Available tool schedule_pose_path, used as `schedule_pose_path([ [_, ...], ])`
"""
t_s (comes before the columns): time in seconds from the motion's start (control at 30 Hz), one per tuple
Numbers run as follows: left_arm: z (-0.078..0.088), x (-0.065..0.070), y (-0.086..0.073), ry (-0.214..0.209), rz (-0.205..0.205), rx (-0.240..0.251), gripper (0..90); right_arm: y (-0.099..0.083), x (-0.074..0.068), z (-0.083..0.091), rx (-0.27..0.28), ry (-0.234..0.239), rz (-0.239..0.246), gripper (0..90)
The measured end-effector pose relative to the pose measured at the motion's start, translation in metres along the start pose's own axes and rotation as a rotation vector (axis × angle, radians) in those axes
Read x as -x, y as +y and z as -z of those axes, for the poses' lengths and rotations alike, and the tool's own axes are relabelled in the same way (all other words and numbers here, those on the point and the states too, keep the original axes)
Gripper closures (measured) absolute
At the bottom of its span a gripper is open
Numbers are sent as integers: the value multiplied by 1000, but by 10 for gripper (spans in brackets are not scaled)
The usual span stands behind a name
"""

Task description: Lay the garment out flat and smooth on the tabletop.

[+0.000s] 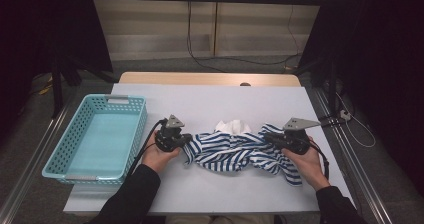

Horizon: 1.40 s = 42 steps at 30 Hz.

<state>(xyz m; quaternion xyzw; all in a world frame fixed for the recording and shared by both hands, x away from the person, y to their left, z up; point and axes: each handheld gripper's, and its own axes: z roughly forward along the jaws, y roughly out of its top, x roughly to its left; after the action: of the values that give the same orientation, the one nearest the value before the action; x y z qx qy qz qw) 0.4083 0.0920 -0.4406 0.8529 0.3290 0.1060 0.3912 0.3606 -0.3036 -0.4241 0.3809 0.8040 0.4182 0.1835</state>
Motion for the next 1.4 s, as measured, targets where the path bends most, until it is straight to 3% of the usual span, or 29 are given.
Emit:
schedule_pose_path([
  [0.1, -3, 3, -5, -11, -15, -36, 880, -10, -7, -2, -51, 28, 8, 799],
  [0.2, -4, 1, -5, -14, 3, -41, 841, -14, -8, -5, -80, 22, 16, 723],
  [0.27, -2, -3, -3, -12, 25, -17, 772, -12, -6, -6, -75, 22, 4, 634],
  [0.37, 0, -11, 4, -15, 70, 50, 686, -8, -2, -5, -48, 24, 3, 575],
  [0.47, -3, -22, 12, -19, 80, 60, 623, -5, 2, -5, -46, 40, -3, 534],
  [0.53, -11, -22, 15, -35, 102, 64, 611, -5, 4, -7, -48, 50, -9, 519],
  [0.57, -14, -21, 16, -48, 104, 79, 605, -6, 5, -8, -59, 59, -14, 517],
  [0.6, -17, -21, 17, -48, 77, 63, 602, -8, 4, -9, -72, 71, -17, 509],
  [0.63, -19, -19, 17, -48, 87, 54, 600, -9, 4, -10, -84, 78, -9, 508],
  [0.7, -26, -12, 15, -51, 89, 34, 577, -11, 1, -12, -106, 83, -1, 534],
  [0.73, -28, -11, 13, -38, 53, 12, 568, -12, 0, -13, -113, 94, 0, 545],
  [0.83, -30, -7, 10, -20, 27, -42, 543, -13, -1, -12, -110, 92, 15, 580],
  [0.87, -30, -6, 8, -7, 16, -24, 541, -12, -2, -10, -103, 100, 6, 591],
  [0.93, -29, -3, 6, -11, 27, -33, 539, -12, -2, -7, -83, 118, -6, 597],
  [0.97, -27, -4, 6, -19, -7, -44, 539, -12, -2, -5, -79, 126, -11, 614],
  [1.0, -26, -5, 6, -55, -21, -46, 544, -11, -3, -3, -78, 138, -14, 627],
  [1.03, -24, -3, 6, -30, -18, -64, 568, -11, -3, -2, -74, 145, -23, 629],
  [1.23, -20, -3, 4, -87, -14, -73, 713, -10, -5, 4, -42, 190, -46, 752],
  [1.4, -21, -3, 4, -104, -7, -74, 728, -10, -4, 4, -48, 184, -63, 845],
])
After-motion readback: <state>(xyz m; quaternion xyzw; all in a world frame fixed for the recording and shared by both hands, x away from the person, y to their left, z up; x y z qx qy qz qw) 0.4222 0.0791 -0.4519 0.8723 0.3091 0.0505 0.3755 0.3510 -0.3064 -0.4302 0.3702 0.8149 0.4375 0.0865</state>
